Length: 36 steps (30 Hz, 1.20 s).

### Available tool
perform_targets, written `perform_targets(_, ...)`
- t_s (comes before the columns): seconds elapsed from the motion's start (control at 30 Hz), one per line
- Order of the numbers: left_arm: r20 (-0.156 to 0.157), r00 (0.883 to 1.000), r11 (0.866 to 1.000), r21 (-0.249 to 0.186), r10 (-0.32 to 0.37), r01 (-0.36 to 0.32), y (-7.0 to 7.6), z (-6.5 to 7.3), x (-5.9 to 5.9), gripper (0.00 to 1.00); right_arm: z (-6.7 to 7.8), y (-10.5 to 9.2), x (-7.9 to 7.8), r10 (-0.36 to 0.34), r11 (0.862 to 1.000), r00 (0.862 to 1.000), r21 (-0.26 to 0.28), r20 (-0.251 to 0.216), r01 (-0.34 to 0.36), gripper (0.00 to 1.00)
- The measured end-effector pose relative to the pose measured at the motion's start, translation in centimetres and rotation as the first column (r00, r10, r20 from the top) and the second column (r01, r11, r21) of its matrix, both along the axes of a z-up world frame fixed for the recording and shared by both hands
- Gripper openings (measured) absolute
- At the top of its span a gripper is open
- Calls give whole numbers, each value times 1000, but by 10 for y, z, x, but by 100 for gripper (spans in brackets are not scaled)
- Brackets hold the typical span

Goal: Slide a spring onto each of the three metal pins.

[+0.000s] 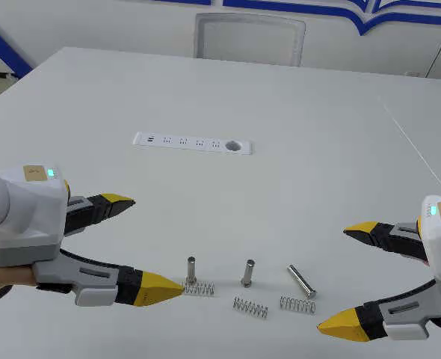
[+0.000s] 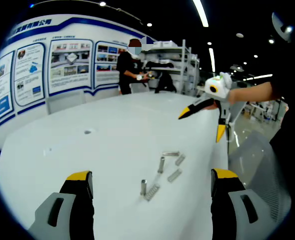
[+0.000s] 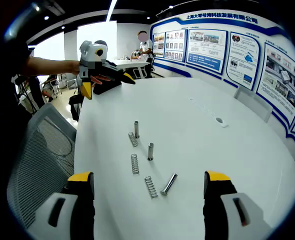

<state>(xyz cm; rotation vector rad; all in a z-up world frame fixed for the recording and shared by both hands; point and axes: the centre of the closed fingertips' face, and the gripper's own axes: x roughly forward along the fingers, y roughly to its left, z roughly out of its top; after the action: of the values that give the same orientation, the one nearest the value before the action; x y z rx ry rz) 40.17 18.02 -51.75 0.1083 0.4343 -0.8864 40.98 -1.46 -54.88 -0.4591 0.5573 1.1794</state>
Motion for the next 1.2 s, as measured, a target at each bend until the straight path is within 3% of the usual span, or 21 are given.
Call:
perform_targets(0.83, -35, 999, 1000, -4, -25, 25, -10, -5, -7, 100, -3, -12, 6, -13, 1000, 1000, -26, 7, 13, 92)
perform_targets(1.2, -40, 999, 1000, -9, -18, 18, -5, -7, -5, 99, -1, -10, 11, -23, 1000, 999, -15, 26, 24, 90)
